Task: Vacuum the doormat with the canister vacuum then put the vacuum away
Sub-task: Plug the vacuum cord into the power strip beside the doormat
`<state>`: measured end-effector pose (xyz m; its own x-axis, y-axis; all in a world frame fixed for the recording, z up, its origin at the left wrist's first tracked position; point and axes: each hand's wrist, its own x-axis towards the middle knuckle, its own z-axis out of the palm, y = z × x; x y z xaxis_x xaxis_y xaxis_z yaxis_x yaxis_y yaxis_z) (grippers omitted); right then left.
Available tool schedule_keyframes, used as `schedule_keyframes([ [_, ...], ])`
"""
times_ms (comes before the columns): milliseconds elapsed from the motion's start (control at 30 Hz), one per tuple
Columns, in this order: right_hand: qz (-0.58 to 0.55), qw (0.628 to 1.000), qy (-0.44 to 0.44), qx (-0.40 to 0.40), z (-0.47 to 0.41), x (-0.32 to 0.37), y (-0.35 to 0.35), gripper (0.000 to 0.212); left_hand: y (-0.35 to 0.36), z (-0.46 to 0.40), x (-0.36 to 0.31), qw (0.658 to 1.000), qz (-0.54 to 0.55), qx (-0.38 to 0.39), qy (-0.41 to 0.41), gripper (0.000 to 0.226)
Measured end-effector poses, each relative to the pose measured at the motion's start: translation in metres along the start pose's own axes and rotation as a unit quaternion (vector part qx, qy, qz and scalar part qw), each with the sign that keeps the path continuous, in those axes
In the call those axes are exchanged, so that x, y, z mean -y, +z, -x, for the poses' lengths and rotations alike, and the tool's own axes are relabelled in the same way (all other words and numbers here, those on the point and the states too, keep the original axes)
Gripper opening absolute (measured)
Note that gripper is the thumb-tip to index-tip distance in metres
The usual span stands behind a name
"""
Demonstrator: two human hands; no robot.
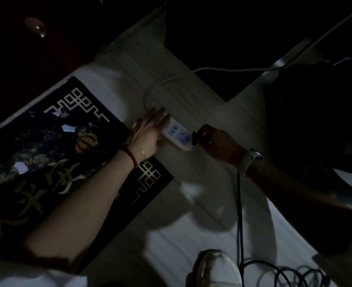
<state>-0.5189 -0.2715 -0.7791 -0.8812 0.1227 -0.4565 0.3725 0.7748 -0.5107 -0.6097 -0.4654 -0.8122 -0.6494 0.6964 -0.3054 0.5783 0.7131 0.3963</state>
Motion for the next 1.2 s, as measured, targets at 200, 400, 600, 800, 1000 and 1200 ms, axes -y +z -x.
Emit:
schedule_keyframes([
  [200,0.016,1.000,0.007,-0.020,-0.004,-0.001,0.002,0.026,0.015,-0.018,0.006,0.997,0.065,-0.039,-0.011,0.064],
  [400,0.125,0.989,-0.045,-0.072,-0.013,0.007,0.014,0.024,0.013,-0.023,0.006,0.996,0.074,-0.041,-0.020,0.065],
  [600,0.251,0.951,-0.093,-0.156,-0.012,0.038,0.021,0.040,0.015,-0.024,0.005,0.990,0.123,-0.050,-0.036,0.064],
  [800,0.146,0.976,-0.015,-0.164,-0.011,0.040,0.024,0.024,0.014,-0.028,0.007,0.988,0.141,-0.045,-0.036,0.066],
  [1000,0.108,0.991,0.012,-0.076,-0.012,0.032,0.038,0.030,0.018,-0.027,0.011,0.983,0.166,-0.075,-0.023,0.066],
  [1200,0.116,0.959,-0.108,-0.236,-0.007,0.024,0.042,0.003,0.018,-0.024,0.014,0.981,0.171,-0.091,-0.010,0.066],
])
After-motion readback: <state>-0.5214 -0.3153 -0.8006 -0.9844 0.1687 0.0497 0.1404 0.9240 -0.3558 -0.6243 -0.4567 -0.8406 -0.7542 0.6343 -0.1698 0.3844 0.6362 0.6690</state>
